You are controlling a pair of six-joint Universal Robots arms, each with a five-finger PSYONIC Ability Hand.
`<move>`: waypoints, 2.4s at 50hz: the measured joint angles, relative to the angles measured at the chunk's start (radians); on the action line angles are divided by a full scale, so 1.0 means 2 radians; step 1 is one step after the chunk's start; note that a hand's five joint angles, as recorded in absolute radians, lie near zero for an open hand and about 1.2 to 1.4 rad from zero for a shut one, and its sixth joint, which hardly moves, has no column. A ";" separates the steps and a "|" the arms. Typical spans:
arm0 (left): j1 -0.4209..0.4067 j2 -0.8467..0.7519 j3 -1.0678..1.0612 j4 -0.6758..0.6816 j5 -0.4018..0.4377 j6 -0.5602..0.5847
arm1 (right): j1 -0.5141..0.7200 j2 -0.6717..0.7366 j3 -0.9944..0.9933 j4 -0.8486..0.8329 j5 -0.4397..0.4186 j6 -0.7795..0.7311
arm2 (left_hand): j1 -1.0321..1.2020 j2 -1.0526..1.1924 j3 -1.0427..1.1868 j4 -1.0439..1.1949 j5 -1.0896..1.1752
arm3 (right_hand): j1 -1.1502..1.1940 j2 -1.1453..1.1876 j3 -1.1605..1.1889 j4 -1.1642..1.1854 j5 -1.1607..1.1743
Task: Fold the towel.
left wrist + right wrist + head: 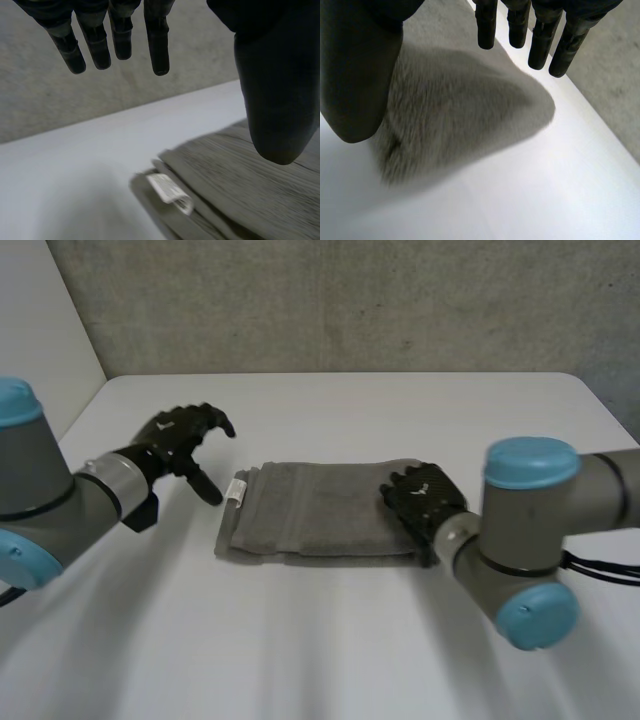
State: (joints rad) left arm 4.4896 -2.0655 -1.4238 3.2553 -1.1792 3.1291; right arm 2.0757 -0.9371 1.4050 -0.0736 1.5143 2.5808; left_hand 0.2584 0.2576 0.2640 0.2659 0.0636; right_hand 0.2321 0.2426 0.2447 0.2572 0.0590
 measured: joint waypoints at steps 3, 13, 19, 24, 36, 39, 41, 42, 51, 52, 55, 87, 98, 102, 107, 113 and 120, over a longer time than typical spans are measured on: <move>-0.014 -0.009 -0.007 0.003 0.001 0.003 | -0.020 -0.022 0.045 -0.021 -0.018 0.021 | 0.000 0.000 0.000 0.000 0.001 | -0.001 0.000 0.000 0.000 0.000; -0.055 -0.043 -0.020 0.011 -0.003 0.036 | -0.041 -0.044 0.113 -0.060 -0.052 0.050 | 0.020 0.020 0.015 0.012 0.035 | -0.002 0.000 0.000 0.000 0.000; -0.060 -0.054 -0.028 0.012 -0.005 0.076 | -0.050 -0.051 0.124 -0.076 -0.056 0.069 | 0.020 0.020 0.015 0.012 0.035 | 0.037 0.031 0.029 0.022 0.037; -0.060 -0.054 -0.033 0.013 -0.006 0.096 | -0.060 -0.051 0.130 -0.102 -0.062 0.108 | 0.020 0.020 0.015 0.012 0.035 | 0.111 0.103 0.105 0.100 0.117; -0.061 -0.046 -0.036 0.012 -0.006 0.095 | -0.063 -0.027 0.133 -0.136 -0.080 0.141 | 0.020 0.020 0.015 0.012 0.034 | 0.452 0.445 0.451 0.444 0.453; -0.061 -0.041 -0.035 0.010 -0.006 0.095 | -0.063 -0.022 0.132 -0.134 -0.080 0.139 | 0.019 0.019 0.015 0.012 0.034 | 0.512 0.512 0.541 0.534 0.542; -0.061 -0.036 -0.034 0.008 -0.006 0.094 | -0.065 -0.022 0.133 -0.132 -0.080 0.137 | 0.019 0.019 0.014 0.011 0.030 | 0.513 0.512 0.550 0.542 0.546; -0.060 -0.031 -0.033 0.006 -0.007 0.094 | -0.067 -0.024 0.134 -0.129 -0.080 0.135 | 0.018 0.018 0.014 0.011 0.024 | 0.513 0.512 0.550 0.542 0.546; -0.054 0.033 -0.019 -0.019 -0.019 0.078 | -0.105 -0.087 0.149 -0.058 -0.080 0.076 | 0.004 0.003 0.000 0.000 0.002 | 0.518 0.512 0.552 0.543 0.546; -0.054 0.044 -0.015 -0.021 -0.022 0.073 | -0.113 -0.098 0.149 -0.044 -0.080 0.059 | 0.004 0.003 0.000 0.000 0.002 | 0.518 0.513 0.552 0.543 0.546; -0.052 0.067 -0.005 -0.025 -0.026 0.059 | -0.129 -0.121 0.141 -0.006 -0.079 0.012 | 0.002 0.003 0.000 0.000 0.002 | 0.521 0.518 0.552 0.543 0.546; -0.064 0.072 0.038 -0.036 -0.029 -0.051 | 0.104 -0.064 0.045 -0.020 -0.052 0.043 | 0.002 0.001 0.000 0.000 0.002 | 0.003 0.001 0.001 0.001 0.000; -0.117 0.001 0.034 -0.029 -0.032 -0.086 | -0.014 -0.117 0.063 -0.025 -0.081 0.178 | 0.002 0.001 0.000 0.000 0.002 | 0.003 0.001 0.000 0.001 0.000; -0.147 -0.031 0.039 -0.011 -0.038 -0.101 | -0.046 -0.113 0.059 -0.024 -0.083 0.214 | 0.002 0.001 0.000 0.000 0.002 | 0.001 0.001 0.000 0.001 0.000; -0.176 -0.059 0.054 0.015 -0.042 -0.106 | -0.069 -0.093 0.055 -0.023 -0.081 0.239 | 0.002 0.001 0.000 0.000 0.002 | 0.000 0.001 0.000 0.001 0.000; -0.197 -0.088 0.084 0.032 -0.045 -0.104 | -0.078 -0.062 0.050 -0.021 -0.083 0.262 | 0.002 0.001 0.000 0.000 0.002 | -0.001 0.001 0.000 0.001 0.000; -0.199 -0.107 0.088 0.031 -0.062 -0.099 | -0.069 -0.027 0.041 -0.021 -0.087 0.279 | 0.002 0.001 0.000 0.000 0.002 | -0.002 0.001 -0.002 0.001 0.000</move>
State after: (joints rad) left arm 4.0911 -2.2795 -1.2470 3.3167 -1.3035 2.9306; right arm 1.9373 -0.9904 1.4863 -0.1160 1.3410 3.1382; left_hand 0.2633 0.2592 0.2641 0.2649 0.0679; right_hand 0.2290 0.2454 0.2406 0.2593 0.0594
